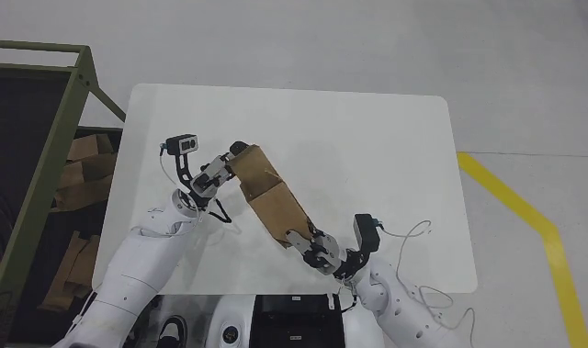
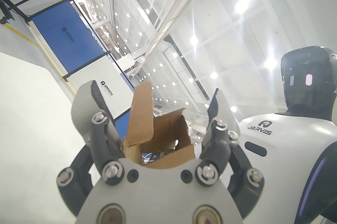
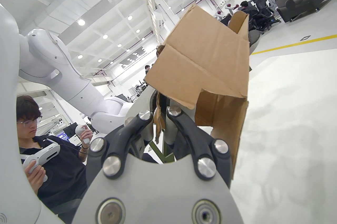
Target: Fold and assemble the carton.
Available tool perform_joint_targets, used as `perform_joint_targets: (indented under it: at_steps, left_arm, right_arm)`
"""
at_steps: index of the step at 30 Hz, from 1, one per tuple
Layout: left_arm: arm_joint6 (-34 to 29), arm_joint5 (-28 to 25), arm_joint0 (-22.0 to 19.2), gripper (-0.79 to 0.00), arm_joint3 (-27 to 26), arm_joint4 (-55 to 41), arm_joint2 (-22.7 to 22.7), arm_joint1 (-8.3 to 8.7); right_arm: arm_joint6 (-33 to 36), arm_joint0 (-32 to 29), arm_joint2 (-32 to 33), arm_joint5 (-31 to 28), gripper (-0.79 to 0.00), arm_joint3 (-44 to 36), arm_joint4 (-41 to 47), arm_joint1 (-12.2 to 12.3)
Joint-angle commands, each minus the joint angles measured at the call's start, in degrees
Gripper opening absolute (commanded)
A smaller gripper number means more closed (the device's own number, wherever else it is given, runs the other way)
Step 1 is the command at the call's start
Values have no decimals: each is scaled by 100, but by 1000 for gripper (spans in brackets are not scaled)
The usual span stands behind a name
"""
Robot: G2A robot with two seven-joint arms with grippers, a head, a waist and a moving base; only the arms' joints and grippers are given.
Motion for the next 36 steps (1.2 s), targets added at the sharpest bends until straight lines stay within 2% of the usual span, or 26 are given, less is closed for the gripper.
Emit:
perform_joint_targets:
  at_steps: [1, 12, 19, 24, 29, 33, 36]
  left_arm:
    - [0, 0, 14, 0, 15, -46, -60, 19]
    - [-51, 51, 198, 0, -160, -336, -621, 205]
    - [-442, 441, 367, 0, -482, -740, -1043, 379]
    - [-981, 980, 483, 0, -728, -1250, -1306, 477]
    - [-1290, 1288, 560, 0, -873, -1345, -1548, 513]
    - [-1343, 1341, 633, 0, -1019, -1271, -1652, 512]
    - [-1327, 1325, 671, 0, -1078, -1258, -1681, 507]
  right_arm:
    - [22, -26, 36, 0, -785, -1, 15, 14]
    - [640, -143, 246, 0, -785, -129, 235, 121]
    - [1255, -193, 375, 0, -785, -317, 619, 217]
    - [1975, -110, 409, 0, -785, -477, 1094, 310]
    - [2683, -44, 477, 0, -785, -666, 1636, 428]
    - [3192, -13, 538, 0, -785, -774, 2006, 509]
    - [3322, -19, 579, 26, -785, -816, 2152, 531]
